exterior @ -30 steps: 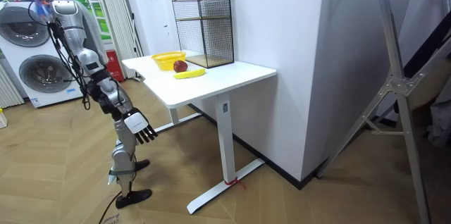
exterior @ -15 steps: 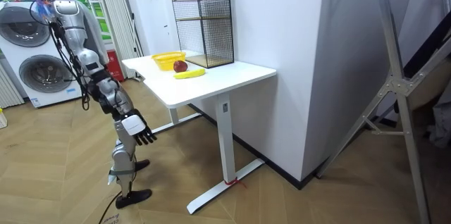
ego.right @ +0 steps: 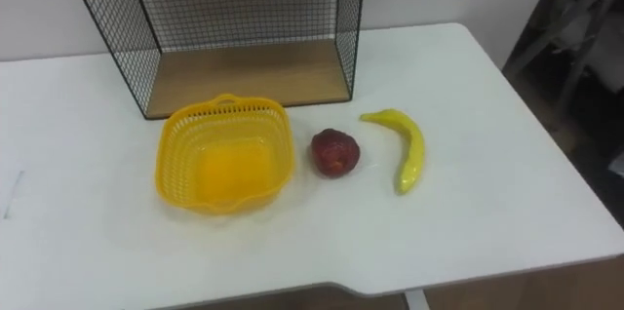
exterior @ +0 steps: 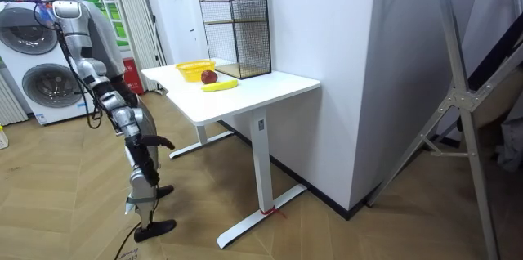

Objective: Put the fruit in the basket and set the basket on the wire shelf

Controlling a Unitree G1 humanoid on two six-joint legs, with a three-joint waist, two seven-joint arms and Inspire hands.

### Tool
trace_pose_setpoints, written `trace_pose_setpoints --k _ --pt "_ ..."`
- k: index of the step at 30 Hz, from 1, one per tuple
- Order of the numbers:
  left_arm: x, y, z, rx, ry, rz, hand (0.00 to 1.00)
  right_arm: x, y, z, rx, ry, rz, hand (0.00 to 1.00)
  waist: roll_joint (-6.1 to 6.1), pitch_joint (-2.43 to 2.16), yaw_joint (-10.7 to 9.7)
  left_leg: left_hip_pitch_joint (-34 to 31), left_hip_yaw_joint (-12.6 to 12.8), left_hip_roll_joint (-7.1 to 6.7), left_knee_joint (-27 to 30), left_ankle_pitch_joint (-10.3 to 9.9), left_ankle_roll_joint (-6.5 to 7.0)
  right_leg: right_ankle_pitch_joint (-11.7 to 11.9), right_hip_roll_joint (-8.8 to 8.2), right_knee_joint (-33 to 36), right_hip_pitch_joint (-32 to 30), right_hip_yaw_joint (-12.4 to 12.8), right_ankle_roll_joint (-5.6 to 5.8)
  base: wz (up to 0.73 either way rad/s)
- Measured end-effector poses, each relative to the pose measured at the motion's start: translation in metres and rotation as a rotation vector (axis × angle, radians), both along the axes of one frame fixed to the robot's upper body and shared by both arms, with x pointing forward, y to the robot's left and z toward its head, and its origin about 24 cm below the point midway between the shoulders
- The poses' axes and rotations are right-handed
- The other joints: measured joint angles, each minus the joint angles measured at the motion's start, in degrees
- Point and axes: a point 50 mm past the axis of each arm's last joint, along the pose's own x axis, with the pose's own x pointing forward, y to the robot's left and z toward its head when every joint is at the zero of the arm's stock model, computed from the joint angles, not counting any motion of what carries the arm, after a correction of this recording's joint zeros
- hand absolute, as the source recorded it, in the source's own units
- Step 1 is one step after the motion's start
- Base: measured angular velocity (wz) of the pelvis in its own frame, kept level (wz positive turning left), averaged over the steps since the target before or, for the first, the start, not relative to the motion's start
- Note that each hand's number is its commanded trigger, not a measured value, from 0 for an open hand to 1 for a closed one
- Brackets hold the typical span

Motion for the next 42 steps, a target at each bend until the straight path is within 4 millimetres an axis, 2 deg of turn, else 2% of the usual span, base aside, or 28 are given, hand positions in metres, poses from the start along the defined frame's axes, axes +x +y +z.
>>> trace_pose_setpoints --k 3,6,8,9,11,12,14,15,17,18,20,24,26,27,29,31,34,35,38,42 --pt "0.001 0.008 0.003 0.034 -0.018 0.020 0.00 0.004 -0.019 0.016 -0.059 0.005 -0.104 0.00 -0.38 -0.21 -0.71 0.20 0.12 -0.08 -0.39 0.00 0.01 -0.01 -0.01 -0.01 -0.15 0.38 0.03 -0.05" --pt "0.001 0.011 0.006 0.051 -0.038 0.020 0.00 0.014 -0.043 0.044 -0.160 0.040 -0.191 0.00 -0.35 -0.20 -1.59 0.00 0.27 -0.17 -0.59 0.03 0.04 0.00 -0.06 0.29 -0.60 0.51 0.06 -0.02" --pt "0.007 0.012 0.007 0.056 -0.059 0.014 0.00 0.028 -0.061 0.077 -0.312 0.098 -0.198 0.00 -0.52 -0.17 -2.00 -0.17 0.44 -0.15 -0.63 0.05 0.04 -0.07 -0.06 0.96 -1.05 0.73 0.10 -0.02" --pt "0.008 0.012 0.007 0.057 -0.063 0.013 0.00 0.033 -0.065 0.087 -0.354 0.113 -0.198 0.00 -0.57 -0.16 -2.08 -0.27 0.39 -0.16 -0.62 0.05 0.04 -0.07 -0.06 0.95 -1.17 0.72 0.10 0.00" --pt "0.014 0.013 0.007 0.057 -0.081 -0.001 0.00 0.048 -0.080 0.127 -0.559 0.186 -0.191 0.00 -0.90 -0.15 -2.33 -1.11 0.27 -0.23 -0.46 0.09 0.12 -0.09 -0.15 0.82 -1.92 0.43 0.14 0.04" --pt "0.015 0.013 0.007 0.056 -0.084 -0.005 0.00 0.051 -0.083 0.138 -0.623 0.202 -0.194 0.00 -0.93 -0.13 -2.35 -1.30 0.19 -0.25 -0.46 0.11 0.14 -0.09 -0.16 0.84 -2.13 0.41 0.14 0.05" --pt "0.017 0.012 0.007 0.053 -0.094 -0.016 0.00 0.059 -0.096 0.183 -0.893 0.285 -0.222 0.00 -1.37 0.02 -2.20 -1.84 -0.11 -0.39 -0.39 0.15 0.20 -0.09 -0.23 1.01 -2.39 0.21 0.16 0.05" --pt "0.019 0.012 0.007 0.052 -0.098 -0.018 0.00 0.062 -0.098 0.194 -0.957 0.299 -0.227 0.00 -1.52 0.14 -2.00 -1.85 -0.06 -0.40 -0.42 0.16 0.21 -0.08 -0.24 1.04 -2.50 0.29 0.17 0.00" --pt "0.021 0.013 0.007 0.050 -0.097 -0.042 0.00 0.072 -0.099 0.240 -1.225 0.320 -0.239 0.00 -1.93 0.34 -1.15 -2.10 0.06 -0.40 -0.48 0.16 0.21 -0.08 -0.25 1.12 -2.90 0.41 0.17 -0.04" --pt "0.022 0.013 0.008 0.050 -0.097 -0.051 0.00 0.076 -0.097 0.250 -1.284 0.315 -0.235 0.00 -2.07 0.38 -1.00 -2.18 0.06 -0.40 -0.54 0.16 0.21 -0.08 -0.25 1.16 -3.05 0.42 0.17 -0.06" --pt "0.028 0.013 0.008 0.047 -0.101 -0.082 0.00 0.088 -0.083 0.281 -1.472 0.251 -0.206 0.00 -2.64 0.69 0.43 -2.20 0.29 -0.40 -0.86 0.17 0.20 -0.08 -0.23 1.19 -3.48 0.90 0.17 -0.09" --pt "0.038 0.014 0.008 0.030 -0.111 -0.127 0.00 0.108 -0.062 0.292 -1.626 0.198 -0.043 0.00 -3.60 0.68 2.42 -2.20 0.31 -0.46 -1.05 0.16 0.20 -0.07 -0.23 0.94 -3.45 0.99 0.19 -0.01" --pt "0.040 0.012 0.007 0.007 -0.107 -0.150 0.00 0.123 -0.047 0.294 -1.695 0.131 0.114 0.00 -3.81 0.74 3.47 -2.15 0.42 -0.47 -1.09 0.13 0.20 0.02 -0.23 0.98 -3.49 1.34 0.25 -0.04" --pt "0.040 0.011 0.007 0.005 -0.105 -0.157 0.00 0.126 -0.044 0.294 -1.706 0.114 0.156 0.00 -3.54 0.88 3.77 -2.14 0.41 -0.47 -1.10 0.13 0.19 0.07 -0.23 1.00 -3.48 1.34 0.27 0.00" --pt "0.039 0.009 0.006 -0.004 -0.099 -0.167 0.00 0.141 -0.030 0.290 -1.735 0.046 0.343 0.00 -3.35 0.76 4.96 -2.07 0.40 -0.46 -1.10 0.07 0.19 0.13 -0.23 1.09 -3.44 1.27 0.26 0.00" --pt "0.038 0.007 0.006 -0.011 -0.091 -0.181 0.00 0.149 -0.023 0.287 -1.750 0.002 0.477 0.00 -2.69 0.84 5.17 -1.94 0.30 -0.46 -1.12 0.05 0.21 0.23 -0.26 1.07 -3.23 1.08 0.33 0.03" --pt "0.032 0.007 0.005 -0.011 -0.069 -0.201 0.00 0.164 -0.008 0.277 -1.740 -0.055 0.708 0.00 -1.52 0.31 5.27 -1.73 0.09 -0.47 -1.57 0.10 0.22 0.24 -0.29 1.06 -3.12 0.67 0.34 0.04" --pt "0.029 0.006 0.005 -0.013 -0.059 -0.198 0.00 0.169 -0.001 0.273 -1.734 -0.078 0.794 0.00 -1.23 0.31 5.44 -1.48 0.02 -0.48 -1.59 0.11 0.23 0.24 -0.28 0.98 -2.74 0.68 0.34 0.00" --pt "0.022 0.006 0.004 -0.017 -0.038 -0.198 0.00 0.179 0.015 0.257 -1.694 -0.128 0.994 0.00 -1.22 0.64 5.83 -0.08 -0.21 -0.50 -1.66 0.11 0.22 0.24 -0.29 0.76 -1.21 0.40 0.35 0.03" --pt "0.030 0.004 0.004 -0.034 -0.053 -0.211 0.00 0.187 0.030 0.242 -1.648 -0.179 1.159 0.00 -1.12 0.55 7.16 -0.16 -0.50 -0.50 -1.53 0.10 0.22 0.24 -0.29 0.84 -1.05 0.20 0.34 0.02"
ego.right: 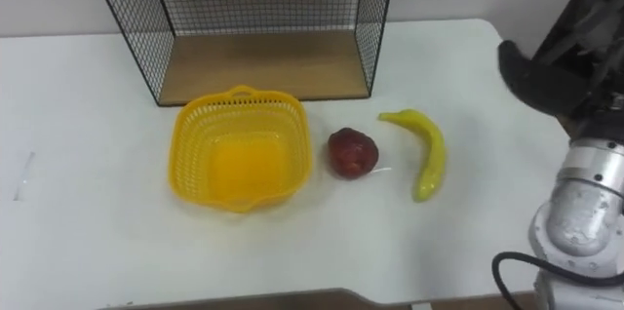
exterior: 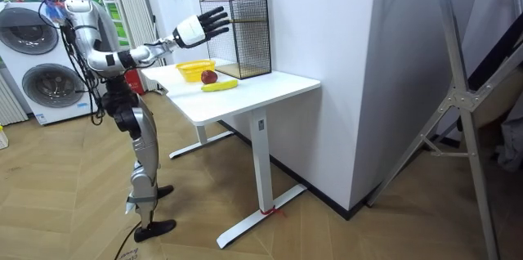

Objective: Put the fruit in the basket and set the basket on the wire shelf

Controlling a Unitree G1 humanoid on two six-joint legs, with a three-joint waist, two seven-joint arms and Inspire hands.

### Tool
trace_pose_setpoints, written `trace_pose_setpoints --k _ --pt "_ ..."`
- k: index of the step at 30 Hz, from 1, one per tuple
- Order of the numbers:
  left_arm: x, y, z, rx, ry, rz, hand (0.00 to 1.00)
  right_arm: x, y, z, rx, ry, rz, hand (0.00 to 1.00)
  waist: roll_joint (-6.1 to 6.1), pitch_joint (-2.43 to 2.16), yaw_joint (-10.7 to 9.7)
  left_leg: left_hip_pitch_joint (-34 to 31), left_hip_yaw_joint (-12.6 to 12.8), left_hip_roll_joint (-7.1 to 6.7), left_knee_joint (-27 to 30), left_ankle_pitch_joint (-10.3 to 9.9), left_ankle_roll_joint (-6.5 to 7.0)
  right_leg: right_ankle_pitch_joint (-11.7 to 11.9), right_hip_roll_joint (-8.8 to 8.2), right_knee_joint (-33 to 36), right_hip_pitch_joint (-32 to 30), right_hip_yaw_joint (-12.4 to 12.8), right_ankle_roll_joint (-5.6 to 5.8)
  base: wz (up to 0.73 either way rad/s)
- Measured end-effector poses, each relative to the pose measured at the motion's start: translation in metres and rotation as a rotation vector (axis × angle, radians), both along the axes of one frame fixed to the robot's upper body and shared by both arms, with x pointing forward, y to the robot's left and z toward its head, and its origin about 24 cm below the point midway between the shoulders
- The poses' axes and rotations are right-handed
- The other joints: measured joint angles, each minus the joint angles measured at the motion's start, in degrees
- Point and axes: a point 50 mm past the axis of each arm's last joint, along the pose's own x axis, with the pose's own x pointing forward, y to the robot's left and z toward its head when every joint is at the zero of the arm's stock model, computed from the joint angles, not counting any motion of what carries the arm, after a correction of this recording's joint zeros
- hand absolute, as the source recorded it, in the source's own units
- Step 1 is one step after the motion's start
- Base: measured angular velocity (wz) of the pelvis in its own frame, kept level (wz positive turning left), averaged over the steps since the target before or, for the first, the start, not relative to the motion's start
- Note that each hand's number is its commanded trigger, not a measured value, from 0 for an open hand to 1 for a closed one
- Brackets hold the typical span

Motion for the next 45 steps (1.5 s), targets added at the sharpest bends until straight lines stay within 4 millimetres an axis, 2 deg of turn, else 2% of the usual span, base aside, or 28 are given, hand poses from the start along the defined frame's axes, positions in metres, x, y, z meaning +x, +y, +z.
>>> trace_pose_setpoints --k 5,7,11,14,19,36,45 --pt "0.001 -0.004 -0.001 -0.027 0.015 -0.036 0.00 0.005 0.016 -0.012 -0.006 0.081 0.134 0.00 -0.52 -0.26 0.99 -0.61 -0.63 -0.09 0.37 0.02 0.02 0.02 0.00 0.05 -0.22 -0.45 -0.04 0.06" --pt "0.000 -0.006 -0.002 -0.034 0.024 -0.044 0.00 0.006 0.021 -0.016 -0.009 0.102 0.168 0.00 -0.57 -0.25 1.17 -0.64 -0.89 -0.11 0.48 0.02 0.02 0.03 0.00 0.02 0.04 -0.72 -0.04 0.08" --pt "0.000 -0.009 -0.003 -0.055 0.038 -0.065 0.00 0.008 0.035 -0.038 -0.005 0.207 0.238 0.00 -0.61 -0.23 1.24 -0.77 -1.17 -0.11 0.92 0.01 0.03 0.03 0.00 0.03 0.16 -0.90 -0.04 0.03" --pt "0.006 -0.010 -0.002 -0.058 0.024 -0.079 0.00 0.009 0.043 -0.048 -0.011 0.268 0.288 0.00 -0.52 -0.18 1.65 -0.93 -1.17 -0.10 0.96 0.00 0.03 0.05 0.00 0.06 -0.09 -0.87 -0.07 0.00" --pt "0.014 -0.011 -0.001 -0.056 -0.003 -0.092 0.00 0.009 0.048 -0.049 -0.038 0.291 0.327 0.00 -0.48 -0.18 2.36 -1.11 -1.22 -0.10 1.02 0.00 0.03 0.09 0.00 0.12 -0.19 -1.04 -0.11 0.00" --pt "0.025 -0.010 0.001 -0.038 -0.037 -0.097 0.00 0.009 0.053 -0.053 -0.104 0.336 0.377 0.00 -0.93 -0.24 2.45 -1.51 -1.31 -0.11 0.90 0.01 0.04 0.13 -0.01 0.06 -0.30 -1.25 -0.09 0.00" --pt "0.028 -0.009 0.002 -0.024 -0.052 -0.096 0.00 0.008 0.059 -0.070 -0.075 0.420 0.413 0.00 -1.14 -0.18 2.40 -1.64 -2.13 -0.19 0.97 0.02 0.04 0.12 0.00 -0.02 -0.22 -2.07 -0.09 0.05"
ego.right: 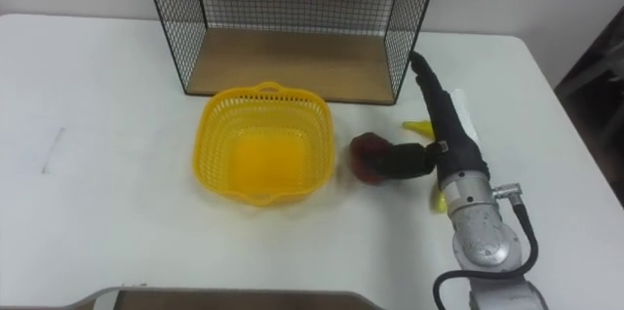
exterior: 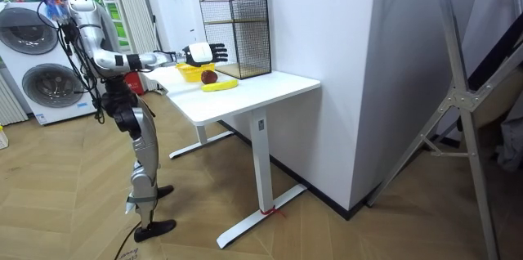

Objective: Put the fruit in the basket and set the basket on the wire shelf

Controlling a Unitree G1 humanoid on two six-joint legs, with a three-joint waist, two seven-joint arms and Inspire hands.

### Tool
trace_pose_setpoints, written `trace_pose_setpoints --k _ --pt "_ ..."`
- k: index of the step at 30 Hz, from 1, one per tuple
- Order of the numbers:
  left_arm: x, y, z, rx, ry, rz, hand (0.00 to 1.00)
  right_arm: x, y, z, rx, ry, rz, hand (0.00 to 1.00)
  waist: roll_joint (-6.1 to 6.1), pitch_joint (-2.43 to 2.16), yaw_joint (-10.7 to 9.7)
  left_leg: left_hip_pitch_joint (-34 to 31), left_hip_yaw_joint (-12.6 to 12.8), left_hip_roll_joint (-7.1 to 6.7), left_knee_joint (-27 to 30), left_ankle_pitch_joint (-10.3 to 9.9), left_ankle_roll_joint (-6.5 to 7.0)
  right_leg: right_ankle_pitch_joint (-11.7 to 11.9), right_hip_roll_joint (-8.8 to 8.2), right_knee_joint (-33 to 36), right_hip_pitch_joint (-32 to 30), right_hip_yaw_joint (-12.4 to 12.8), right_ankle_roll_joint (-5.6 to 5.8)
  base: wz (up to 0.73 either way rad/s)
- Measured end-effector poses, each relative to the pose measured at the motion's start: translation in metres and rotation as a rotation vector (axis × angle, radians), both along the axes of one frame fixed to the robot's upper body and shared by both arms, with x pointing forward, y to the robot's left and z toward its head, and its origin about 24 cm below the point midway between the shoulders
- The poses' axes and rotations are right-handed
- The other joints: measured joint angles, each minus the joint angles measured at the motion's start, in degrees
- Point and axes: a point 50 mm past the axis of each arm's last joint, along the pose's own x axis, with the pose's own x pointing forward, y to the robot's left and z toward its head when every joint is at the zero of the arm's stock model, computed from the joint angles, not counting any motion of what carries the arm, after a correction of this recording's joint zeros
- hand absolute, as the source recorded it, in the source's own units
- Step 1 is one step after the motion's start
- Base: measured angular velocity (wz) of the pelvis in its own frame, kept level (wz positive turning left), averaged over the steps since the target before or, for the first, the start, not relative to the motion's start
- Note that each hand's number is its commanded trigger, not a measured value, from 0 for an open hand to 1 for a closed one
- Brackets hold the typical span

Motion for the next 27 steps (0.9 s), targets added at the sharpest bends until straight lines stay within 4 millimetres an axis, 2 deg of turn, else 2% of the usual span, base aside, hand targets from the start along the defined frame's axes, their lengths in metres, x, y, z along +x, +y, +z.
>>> trace_pose_setpoints --k 5,10,16,23,27 --pt "-0.005 0.001 -0.002 0.016 0.017 0.009 0.00 -0.004 0.000 -0.021 0.026 0.086 -0.024 0.00 -0.08 -0.01 0.14 -0.40 -0.36 -0.04 0.12 0.00 0.00 0.00 0.00 0.00 0.02 -0.45 0.00 0.03" --pt "-0.008 0.001 -0.002 0.017 0.030 0.012 0.00 -0.005 -0.001 -0.027 0.017 0.107 -0.034 0.00 0.18 0.09 0.21 -1.29 -0.73 -0.04 0.83 0.00 0.00 0.00 0.00 -0.01 -0.12 -0.86 0.00 0.05" --pt "-0.009 0.001 -0.002 0.014 0.033 0.012 0.00 -0.006 -0.001 -0.030 0.007 0.122 -0.033 0.00 0.38 -0.02 0.66 -1.52 -1.24 -0.08 1.06 0.01 0.01 0.01 0.00 -0.01 -0.09 -1.44 -0.01 0.03" --pt "-0.010 0.000 -0.003 0.006 0.038 0.010 0.00 -0.011 -0.002 -0.047 -0.011 0.197 -0.036 0.00 0.38 -0.03 1.64 -1.30 -1.83 -0.21 1.07 0.02 0.02 0.01 0.00 0.00 0.05 -1.49 -0.01 0.02" --pt "-0.011 -0.001 -0.003 -0.015 0.049 0.007 0.00 -0.007 -0.002 -0.047 -0.024 0.198 -0.032 0.00 0.44 0.01 1.52 -1.43 -1.93 -0.21 1.36 0.01 0.02 0.01 -0.02 0.01 0.08 -1.69 -0.01 0.00"
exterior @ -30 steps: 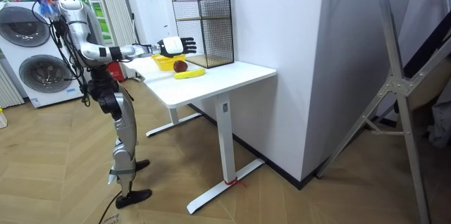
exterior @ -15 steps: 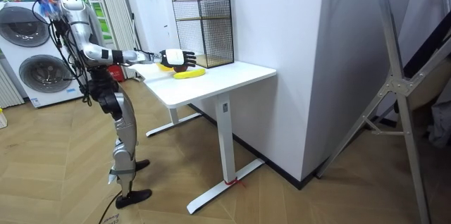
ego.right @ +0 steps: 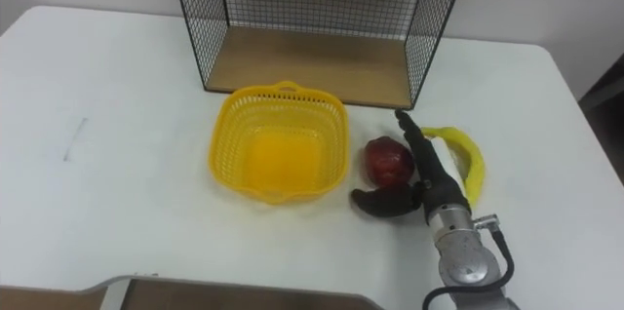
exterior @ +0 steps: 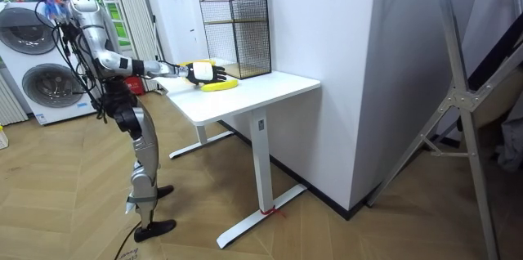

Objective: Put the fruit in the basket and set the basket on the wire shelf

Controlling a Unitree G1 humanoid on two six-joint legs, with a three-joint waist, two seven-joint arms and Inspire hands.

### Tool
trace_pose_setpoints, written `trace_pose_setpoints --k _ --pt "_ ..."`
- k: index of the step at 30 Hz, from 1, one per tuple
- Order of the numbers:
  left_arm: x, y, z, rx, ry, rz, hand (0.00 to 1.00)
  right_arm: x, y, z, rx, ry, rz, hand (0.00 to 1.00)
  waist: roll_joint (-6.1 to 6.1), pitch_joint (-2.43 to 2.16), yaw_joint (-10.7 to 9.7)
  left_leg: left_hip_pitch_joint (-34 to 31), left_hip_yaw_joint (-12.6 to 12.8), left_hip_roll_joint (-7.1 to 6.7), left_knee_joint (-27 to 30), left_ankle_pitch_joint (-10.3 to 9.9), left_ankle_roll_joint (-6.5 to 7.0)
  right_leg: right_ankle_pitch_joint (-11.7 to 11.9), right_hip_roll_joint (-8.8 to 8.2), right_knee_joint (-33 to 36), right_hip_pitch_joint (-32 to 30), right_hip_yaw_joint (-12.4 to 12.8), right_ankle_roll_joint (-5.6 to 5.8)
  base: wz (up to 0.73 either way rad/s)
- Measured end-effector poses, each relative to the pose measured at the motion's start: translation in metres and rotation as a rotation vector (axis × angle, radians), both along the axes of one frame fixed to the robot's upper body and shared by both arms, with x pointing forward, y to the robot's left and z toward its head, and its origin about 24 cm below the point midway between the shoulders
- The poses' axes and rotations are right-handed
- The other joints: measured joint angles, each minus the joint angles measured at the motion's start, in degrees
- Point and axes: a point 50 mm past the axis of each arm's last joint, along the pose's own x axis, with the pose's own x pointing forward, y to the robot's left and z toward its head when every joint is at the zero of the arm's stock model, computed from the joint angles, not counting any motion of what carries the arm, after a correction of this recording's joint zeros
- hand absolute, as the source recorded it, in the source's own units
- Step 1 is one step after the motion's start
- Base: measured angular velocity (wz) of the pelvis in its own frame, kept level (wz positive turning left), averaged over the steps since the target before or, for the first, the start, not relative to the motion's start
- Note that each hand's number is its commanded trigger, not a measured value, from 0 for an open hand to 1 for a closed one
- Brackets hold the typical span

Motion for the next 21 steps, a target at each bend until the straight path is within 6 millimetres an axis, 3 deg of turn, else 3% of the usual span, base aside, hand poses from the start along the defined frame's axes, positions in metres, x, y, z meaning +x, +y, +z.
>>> trace_pose_setpoints --k 1,2,4,14,21 --pt "0.000 0.000 0.000 -0.011 0.005 -0.002 0.00 0.001 0.000 -0.001 -0.008 0.006 0.005 0.49 0.05 0.03 -0.06 0.01 0.00 0.00 0.08 0.00 0.00 0.00 0.00 0.00 0.03 -0.01 0.00 0.00" --pt "0.000 -0.001 0.000 -0.019 0.009 -0.003 0.00 0.003 -0.001 -0.001 -0.017 0.011 0.015 0.59 0.02 0.02 -0.10 0.04 0.00 0.00 0.24 -0.01 0.00 0.00 0.00 -0.01 0.17 -0.01 -0.01 0.00" --pt "-0.001 -0.001 -0.001 -0.032 0.015 -0.003 0.00 0.003 -0.002 -0.005 -0.022 0.030 0.026 1.00 0.16 0.12 -0.11 0.30 -0.06 0.00 0.42 -0.02 0.01 0.02 0.00 -0.01 0.56 -0.09 -0.03 0.00" --pt "-0.007 0.001 -0.001 -0.024 0.061 0.010 0.00 0.026 -0.022 -0.005 -0.098 0.060 -0.019 1.00 -0.01 -0.15 -0.10 0.55 -0.32 -0.03 0.93 -0.05 0.09 0.08 0.04 -0.15 1.18 -0.10 -0.12 0.01" --pt "-0.002 0.002 -0.001 -0.014 0.050 0.010 0.00 0.029 -0.025 -0.006 -0.100 0.070 -0.040 1.00 -0.14 -0.32 -0.05 0.66 -0.39 -0.04 0.86 -0.05 0.09 0.08 0.08 -0.16 1.31 0.03 -0.12 0.00"
